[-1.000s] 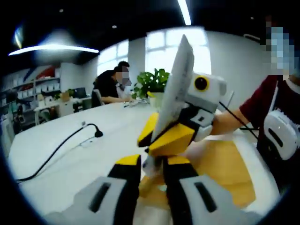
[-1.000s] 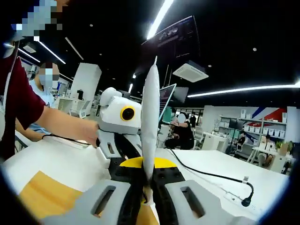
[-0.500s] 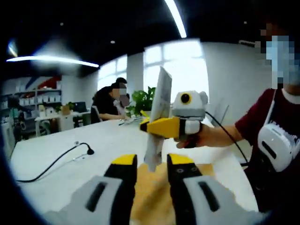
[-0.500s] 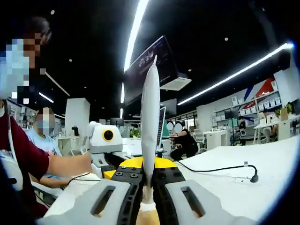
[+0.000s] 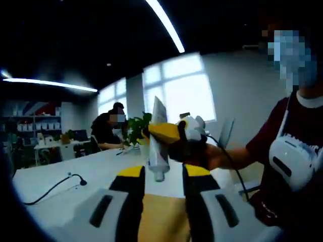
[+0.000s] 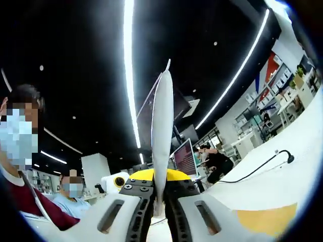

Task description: Pick up the toothpaste unscrew the cap squeeze it onto the small board screw the cap back on and return it to the table

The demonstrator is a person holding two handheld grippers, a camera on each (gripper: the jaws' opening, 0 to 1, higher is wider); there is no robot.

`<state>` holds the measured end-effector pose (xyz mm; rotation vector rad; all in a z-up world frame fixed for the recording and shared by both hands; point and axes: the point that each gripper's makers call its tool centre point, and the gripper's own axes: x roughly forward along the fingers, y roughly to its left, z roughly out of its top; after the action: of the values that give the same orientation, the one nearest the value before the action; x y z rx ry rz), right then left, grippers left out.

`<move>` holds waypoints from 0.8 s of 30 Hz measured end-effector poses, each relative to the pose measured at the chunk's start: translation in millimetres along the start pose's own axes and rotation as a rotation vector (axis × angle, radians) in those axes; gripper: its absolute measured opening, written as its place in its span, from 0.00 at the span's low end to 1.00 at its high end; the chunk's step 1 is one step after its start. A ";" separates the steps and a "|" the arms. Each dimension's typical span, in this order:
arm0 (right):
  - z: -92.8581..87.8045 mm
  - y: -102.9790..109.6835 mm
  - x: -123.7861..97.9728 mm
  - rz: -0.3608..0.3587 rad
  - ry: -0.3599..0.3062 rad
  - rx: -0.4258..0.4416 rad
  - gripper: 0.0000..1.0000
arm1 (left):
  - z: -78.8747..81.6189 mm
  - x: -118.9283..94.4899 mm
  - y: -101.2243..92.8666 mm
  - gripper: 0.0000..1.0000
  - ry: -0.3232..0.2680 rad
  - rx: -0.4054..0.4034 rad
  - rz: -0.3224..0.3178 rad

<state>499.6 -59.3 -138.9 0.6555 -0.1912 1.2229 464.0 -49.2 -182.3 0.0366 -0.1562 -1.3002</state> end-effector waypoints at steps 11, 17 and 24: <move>5.2 30.1 -26.4 0.065 -0.231 0.332 0.03 | 23.0 -2.2 -37.4 0.31 -0.154 -0.022 0.005; 3.6 38.7 -37.5 0.116 -0.405 0.500 0.03 | 31.6 -3.6 -50.8 0.31 -0.242 -0.037 -0.002; 6.9 34.4 -52.9 0.156 -0.569 0.661 0.03 | 38.9 -0.5 -60.9 0.30 -0.330 -0.047 0.001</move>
<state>451.0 -99.5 -145.9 1.5896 -0.3179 1.2214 400.3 -62.7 -150.9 -0.2191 -0.4068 -1.3012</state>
